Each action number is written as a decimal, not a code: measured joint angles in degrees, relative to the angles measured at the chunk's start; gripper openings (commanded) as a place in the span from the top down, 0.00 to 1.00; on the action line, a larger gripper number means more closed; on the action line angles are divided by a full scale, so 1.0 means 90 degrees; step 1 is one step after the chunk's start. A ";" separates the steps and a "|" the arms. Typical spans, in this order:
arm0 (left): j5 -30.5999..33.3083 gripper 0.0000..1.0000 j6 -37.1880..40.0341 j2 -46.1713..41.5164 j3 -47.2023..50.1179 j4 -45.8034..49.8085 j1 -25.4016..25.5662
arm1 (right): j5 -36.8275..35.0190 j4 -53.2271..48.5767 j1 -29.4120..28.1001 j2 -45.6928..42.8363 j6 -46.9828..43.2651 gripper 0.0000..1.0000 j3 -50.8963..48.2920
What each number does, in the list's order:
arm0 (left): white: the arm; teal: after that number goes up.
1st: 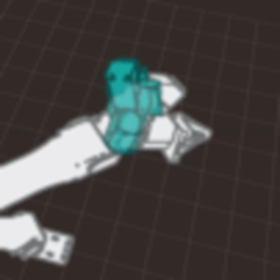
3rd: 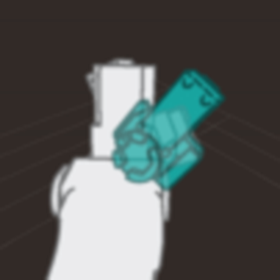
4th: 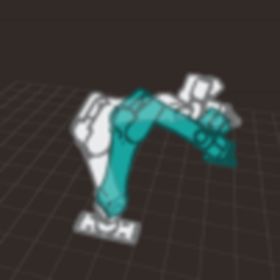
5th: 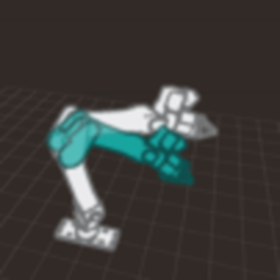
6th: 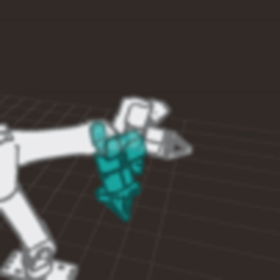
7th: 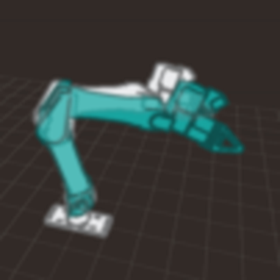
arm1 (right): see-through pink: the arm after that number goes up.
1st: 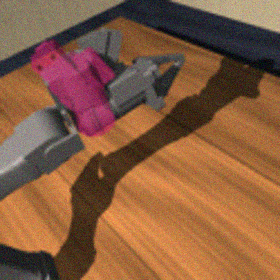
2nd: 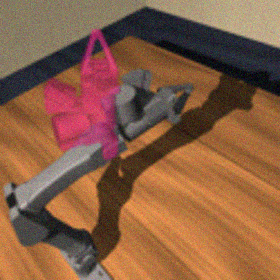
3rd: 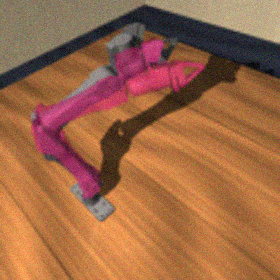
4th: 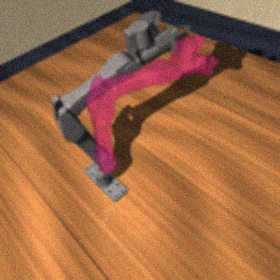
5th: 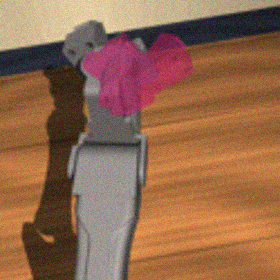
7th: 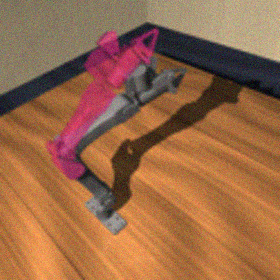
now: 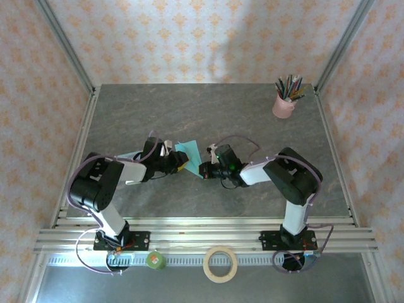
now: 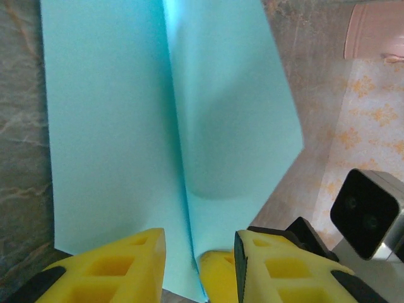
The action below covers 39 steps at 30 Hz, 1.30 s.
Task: Fold a paper plane with a square sheet of paper (pick it up from the middle)
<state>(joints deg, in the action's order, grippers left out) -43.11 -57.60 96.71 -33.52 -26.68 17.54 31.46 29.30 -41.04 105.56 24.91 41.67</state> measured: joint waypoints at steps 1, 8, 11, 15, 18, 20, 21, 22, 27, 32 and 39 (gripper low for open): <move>-0.0005 0.63 0.0002 0.0039 -0.0002 -0.0024 0.0002 | 0.0104 -0.0005 0.0036 0.0019 0.0061 0.96 0.0019; -0.0019 0.58 0.0078 0.0163 -0.0083 -0.0036 0.0012 | 0.0607 0.0041 0.0233 0.0136 0.0478 0.97 0.0073; -0.0015 0.58 0.0134 0.0187 -0.0192 0.0022 0.0012 | 0.0767 0.0117 0.0291 0.0177 0.0648 0.96 0.0073; 0.0005 0.57 0.0245 0.0187 -0.0267 0.0129 0.0012 | 0.0877 0.0233 0.0325 0.0221 0.0789 0.95 0.0066; 0.0005 0.57 0.0289 0.0187 -0.0284 0.0243 0.0012 | 0.0930 0.0413 0.0333 0.0250 0.0852 0.95 0.0007; 0.0005 0.57 0.0347 0.0187 -0.0345 0.0367 0.0012 | 0.0945 0.0544 0.0335 0.0262 0.0877 0.94 -0.0046; 0.0005 0.57 0.0393 0.0187 -0.0396 0.0415 0.0012 | 0.0945 0.0629 0.0335 0.0265 0.0894 0.94 -0.0083; 0.0007 0.58 0.0432 0.0187 -0.0452 0.0452 0.0012 | 0.0947 0.0695 0.0335 0.0267 0.0899 0.94 -0.0112; 0.0036 0.60 0.0738 0.0187 -0.0794 0.0675 0.0012 | 0.0959 0.0923 0.0335 0.0279 0.0903 0.93 -0.0204; 0.0214 0.57 0.1015 0.0202 -0.0964 0.1103 0.0015 | 0.0964 0.0993 0.0335 0.0291 0.0903 0.93 -0.0226; 0.0415 0.46 0.1360 0.0437 -0.1246 0.1613 0.0141 | 0.0984 0.1044 0.0335 0.0301 0.0901 0.92 -0.0240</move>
<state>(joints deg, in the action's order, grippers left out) -39.38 -45.36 100.64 -44.73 -12.16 18.81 40.32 38.70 -38.02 108.27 33.01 39.51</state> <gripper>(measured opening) 0.523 0.078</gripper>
